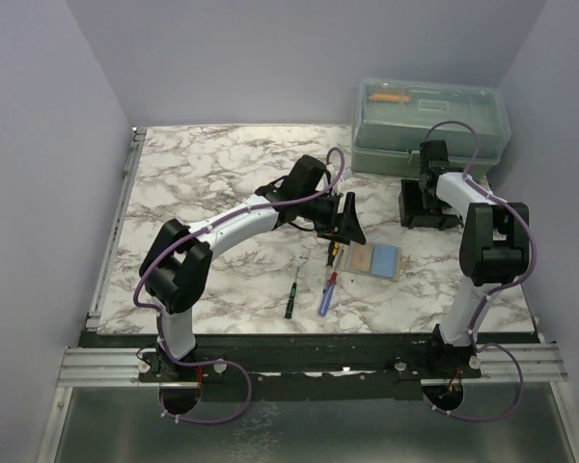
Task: Put the credit cards into the card holder
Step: Pick up the credit card from the storage box.
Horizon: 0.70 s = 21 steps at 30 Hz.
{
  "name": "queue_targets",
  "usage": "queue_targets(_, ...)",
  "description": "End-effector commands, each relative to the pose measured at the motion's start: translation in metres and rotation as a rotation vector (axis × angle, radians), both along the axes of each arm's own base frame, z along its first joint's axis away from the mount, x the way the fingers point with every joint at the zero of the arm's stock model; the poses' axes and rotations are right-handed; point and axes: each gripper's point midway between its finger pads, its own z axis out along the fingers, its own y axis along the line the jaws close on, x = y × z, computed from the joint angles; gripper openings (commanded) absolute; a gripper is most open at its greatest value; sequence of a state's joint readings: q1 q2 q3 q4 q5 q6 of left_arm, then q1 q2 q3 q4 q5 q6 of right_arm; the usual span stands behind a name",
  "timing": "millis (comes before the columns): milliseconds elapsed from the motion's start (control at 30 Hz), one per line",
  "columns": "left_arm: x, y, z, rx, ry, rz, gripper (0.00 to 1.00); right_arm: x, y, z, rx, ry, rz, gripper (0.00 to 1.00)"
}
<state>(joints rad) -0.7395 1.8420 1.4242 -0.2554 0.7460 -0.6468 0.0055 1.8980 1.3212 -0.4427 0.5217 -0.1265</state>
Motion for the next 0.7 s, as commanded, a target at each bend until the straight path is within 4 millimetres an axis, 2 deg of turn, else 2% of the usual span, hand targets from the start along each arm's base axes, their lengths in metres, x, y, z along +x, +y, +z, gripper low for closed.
queue_targets(0,-0.004,0.0004,0.0083,-0.03,-0.005,-0.022,0.67,0.0038,-0.0031,0.0079,-0.067,0.0,-0.008,0.45)
queue_targets(433,-0.0043,0.0004,0.0096,-0.034,-0.007,-0.022,0.67,0.0022,-0.0073,0.0101,-0.116,0.018,-0.016,0.45)
queue_targets(667,-0.0043,0.0006,0.0103,-0.036,-0.009,-0.023,0.67,0.0018,-0.0069,0.0086,-0.123,0.028,-0.012,0.37)
